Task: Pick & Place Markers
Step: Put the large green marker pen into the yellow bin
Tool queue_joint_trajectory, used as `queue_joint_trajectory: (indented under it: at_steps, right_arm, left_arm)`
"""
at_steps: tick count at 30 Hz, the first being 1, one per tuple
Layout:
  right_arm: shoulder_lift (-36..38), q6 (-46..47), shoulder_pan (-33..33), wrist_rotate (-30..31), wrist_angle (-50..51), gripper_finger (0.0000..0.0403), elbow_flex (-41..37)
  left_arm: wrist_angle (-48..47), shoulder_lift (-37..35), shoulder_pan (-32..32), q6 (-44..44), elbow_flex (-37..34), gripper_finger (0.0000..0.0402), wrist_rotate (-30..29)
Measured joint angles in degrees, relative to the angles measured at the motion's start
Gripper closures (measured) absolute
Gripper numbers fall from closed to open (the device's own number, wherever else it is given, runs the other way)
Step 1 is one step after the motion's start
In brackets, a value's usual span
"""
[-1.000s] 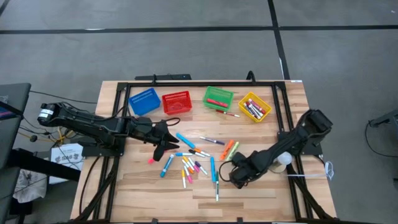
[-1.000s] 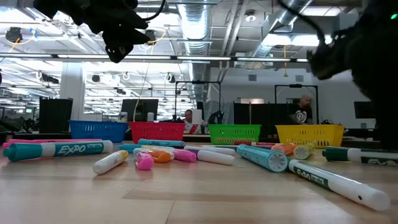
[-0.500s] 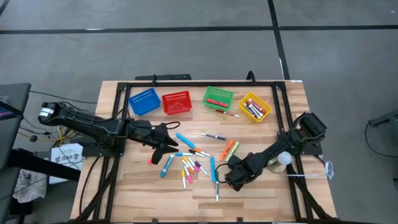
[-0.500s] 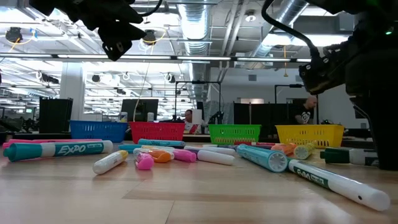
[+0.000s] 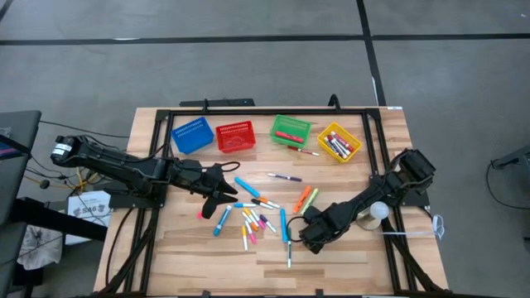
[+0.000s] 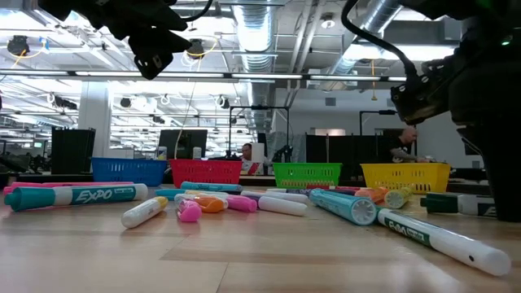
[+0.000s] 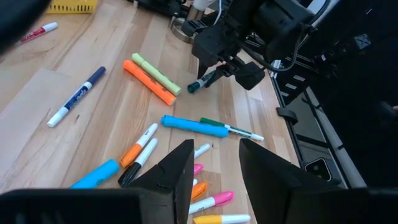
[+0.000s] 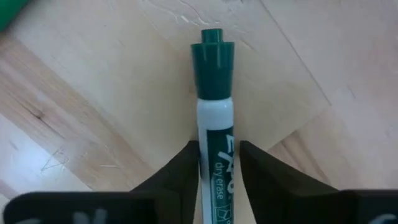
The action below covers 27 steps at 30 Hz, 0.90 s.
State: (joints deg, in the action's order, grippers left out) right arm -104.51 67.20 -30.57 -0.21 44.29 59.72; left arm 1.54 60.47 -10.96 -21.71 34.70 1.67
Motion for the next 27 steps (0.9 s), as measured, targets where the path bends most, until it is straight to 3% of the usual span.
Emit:
queue_joint_trajectory:
  at_steps: [10,27]
  right_arm:
    - [-0.26,-0.23,-0.05,-1.7,2.49,0.0331,3.21]
    - [-0.11,-1.47,1.68,-1.06,11.73,0.0329,8.55]
  left_arm:
    - [0.0,0.0,0.0,0.0,0.0,0.0275,-0.03]
    - [0.0,0.0,0.0,-0.2,0.0,0.0275,-0.13]
